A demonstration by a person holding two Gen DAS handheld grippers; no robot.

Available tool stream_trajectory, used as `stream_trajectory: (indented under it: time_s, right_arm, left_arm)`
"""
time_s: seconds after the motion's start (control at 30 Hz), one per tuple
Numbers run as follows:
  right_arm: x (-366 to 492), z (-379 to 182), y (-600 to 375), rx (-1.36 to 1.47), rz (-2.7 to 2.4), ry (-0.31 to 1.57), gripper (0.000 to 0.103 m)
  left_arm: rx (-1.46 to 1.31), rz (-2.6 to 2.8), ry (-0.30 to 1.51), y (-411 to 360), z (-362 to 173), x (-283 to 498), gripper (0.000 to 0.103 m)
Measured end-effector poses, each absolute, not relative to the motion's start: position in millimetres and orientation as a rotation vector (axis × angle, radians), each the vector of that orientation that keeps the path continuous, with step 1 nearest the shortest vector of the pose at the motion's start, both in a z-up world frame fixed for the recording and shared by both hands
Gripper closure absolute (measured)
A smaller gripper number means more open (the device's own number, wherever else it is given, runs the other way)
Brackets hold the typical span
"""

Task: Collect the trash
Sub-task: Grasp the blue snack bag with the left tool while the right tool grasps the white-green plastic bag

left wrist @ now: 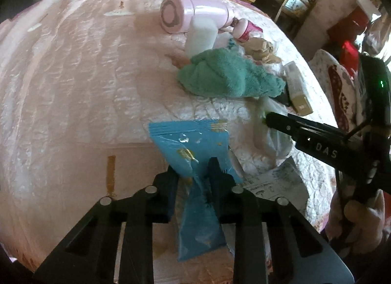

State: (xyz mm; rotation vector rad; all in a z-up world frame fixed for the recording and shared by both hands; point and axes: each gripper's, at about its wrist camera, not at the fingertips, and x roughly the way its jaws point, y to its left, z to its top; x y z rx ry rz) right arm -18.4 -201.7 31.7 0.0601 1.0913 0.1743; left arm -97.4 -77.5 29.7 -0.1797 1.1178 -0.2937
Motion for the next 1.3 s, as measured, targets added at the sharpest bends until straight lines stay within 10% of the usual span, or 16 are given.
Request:
stream_trajectory:
  time_s: [0.37,0.47,0.57,0.77,0.93,1.3]
  right_arm:
    - [-36.7,43.2,-237.9,0.123,0.204,1.092,0.078]
    - [-37.7,35.0,-239.5,0.139,0.177,1.163,0.038]
    - [-38.8,30.7,-234.9,0.158,0.175,1.167,0.036]
    - [-35.0,26.7,-195.7,0.022,0.178,1.118,0.036]
    - [-41.4,29.9,-194.0,-0.028,0.216,1.067,0.063]
    - [-69.6,83.5,-240.2,-0.011,0.256,0.959,0.064]
  left_arm:
    - [-0.173,-0.251,1.010,-57.5,69.6,-91.8,0.089]
    - [-0.166,-0.241,1.015,-55.6,67.7,-93.1,0.089]
    - [-0.173,-0.225,1.011,-52.9,67.7,-94.9,0.089]
    - [-0.208,-0.197,0.936,-37.6,92.4,-100.1,0.089]
    - [-0.146,-0.216,0.885,-41.0,112.0,-107.8,0.089]
    - [-0.248,-0.274,0.905,-40.3,127.8,-98.2,0.088]
